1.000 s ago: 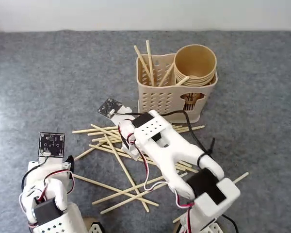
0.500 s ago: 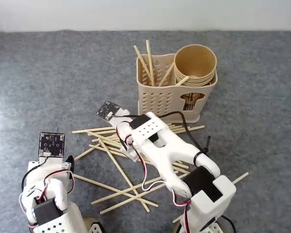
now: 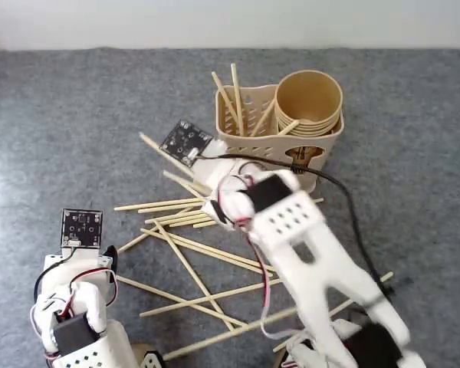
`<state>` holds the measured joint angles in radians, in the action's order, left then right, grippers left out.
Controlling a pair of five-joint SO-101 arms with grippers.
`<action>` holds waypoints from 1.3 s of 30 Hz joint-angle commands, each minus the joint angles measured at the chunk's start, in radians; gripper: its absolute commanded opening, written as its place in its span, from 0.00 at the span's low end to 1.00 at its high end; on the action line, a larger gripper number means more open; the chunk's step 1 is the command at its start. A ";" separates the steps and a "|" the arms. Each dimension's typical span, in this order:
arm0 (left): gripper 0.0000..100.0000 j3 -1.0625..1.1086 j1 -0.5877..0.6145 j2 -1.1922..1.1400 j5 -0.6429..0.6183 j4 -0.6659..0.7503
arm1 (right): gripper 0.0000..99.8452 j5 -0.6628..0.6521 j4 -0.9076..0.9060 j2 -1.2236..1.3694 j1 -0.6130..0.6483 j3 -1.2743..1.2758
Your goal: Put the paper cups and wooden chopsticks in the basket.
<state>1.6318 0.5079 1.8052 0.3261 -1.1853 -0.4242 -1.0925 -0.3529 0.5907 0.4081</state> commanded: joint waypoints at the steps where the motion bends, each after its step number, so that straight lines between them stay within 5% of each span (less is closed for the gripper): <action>1: 0.25 -0.004 0.000 0.014 -0.008 0.021 | 0.01 -0.023 -0.022 -0.180 -0.015 -0.011; 18: 0.25 -0.004 0.000 0.014 -0.008 0.021 | 0.01 -0.021 0.110 -0.381 -0.018 -0.253; 30: 0.25 -0.004 0.000 0.014 -0.008 0.021 | 0.01 0.069 0.568 -0.380 -0.027 -0.236; 39: 0.25 -0.004 0.000 0.014 -0.008 0.021 | 0.01 0.146 0.839 -0.246 -0.200 -0.164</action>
<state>1.6318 0.5079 1.8052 0.3261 -1.1853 -0.3061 -0.3237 -0.6521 0.4373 0.2501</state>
